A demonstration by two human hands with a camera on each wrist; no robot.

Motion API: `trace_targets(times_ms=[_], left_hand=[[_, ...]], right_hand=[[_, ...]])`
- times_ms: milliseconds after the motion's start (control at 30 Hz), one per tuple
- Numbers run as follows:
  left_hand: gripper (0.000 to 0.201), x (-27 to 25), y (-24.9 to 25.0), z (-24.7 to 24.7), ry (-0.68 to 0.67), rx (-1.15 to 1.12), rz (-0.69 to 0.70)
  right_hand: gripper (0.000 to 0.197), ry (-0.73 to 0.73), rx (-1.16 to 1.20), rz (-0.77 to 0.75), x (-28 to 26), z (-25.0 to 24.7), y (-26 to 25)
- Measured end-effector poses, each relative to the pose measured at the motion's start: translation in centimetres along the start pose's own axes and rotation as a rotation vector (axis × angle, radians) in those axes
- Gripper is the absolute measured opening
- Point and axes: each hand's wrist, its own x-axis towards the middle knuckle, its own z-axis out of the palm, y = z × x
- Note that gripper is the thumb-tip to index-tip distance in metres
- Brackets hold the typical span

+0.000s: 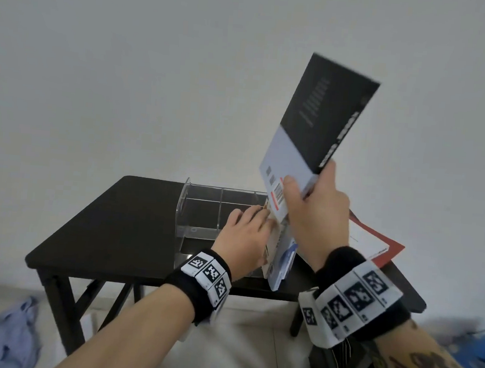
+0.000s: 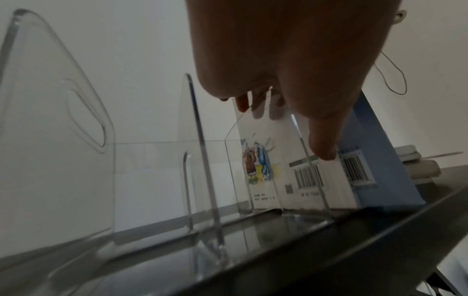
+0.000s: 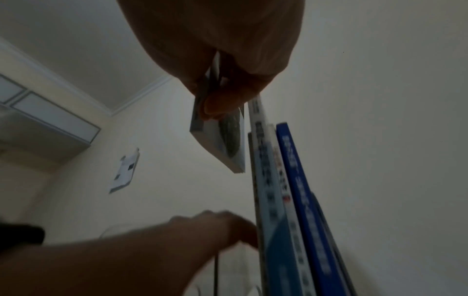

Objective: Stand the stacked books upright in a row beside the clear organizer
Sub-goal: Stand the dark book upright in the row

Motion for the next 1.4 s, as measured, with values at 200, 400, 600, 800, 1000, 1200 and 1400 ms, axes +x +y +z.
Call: trace_targets(times_ms=[200, 400, 600, 800, 1000, 1200, 1400], left_hand=[[0.082, -1.2, -0.9, 0.1, 0.082, -0.117, 0.003], [0.074, -0.5, -0.4, -0.9, 0.184, -0.221, -0.051], [0.117, -0.8, -0.7, -1.2, 0.125, -0.181, -0.039], [0.102, -1.4, -0.6, -1.6, 0.118, -0.144, 0.01], [0.083, -1.2, -0.9, -0.8, 0.159, -0.116, 0.056], [0.078, -0.7, -0.6, 0.3, 0.156, -0.102, 0.015], [0.063, 0.0, -0.2, 1.3, 0.187, -0.068, -0.006]], right_hand=[[0.059, -0.154, -0.437, -0.052, -1.2, 2.3, 2.2], [0.053, -0.242, -0.562, -0.021, -2.2, 3.5, 2.9], [0.052, -0.234, -0.578, -0.032, -2.8, 3.7, 2.8], [0.05, -0.224, -0.687, -0.032, -3.8, 4.1, 3.5], [0.04, -0.239, -0.704, -0.086, -4.3, 3.7, 3.5], [0.036, -0.249, -0.678, -0.068, -4.3, 4.2, 4.6], [0.04, -0.211, -0.534, -0.083, -5.0, 4.2, 5.8]])
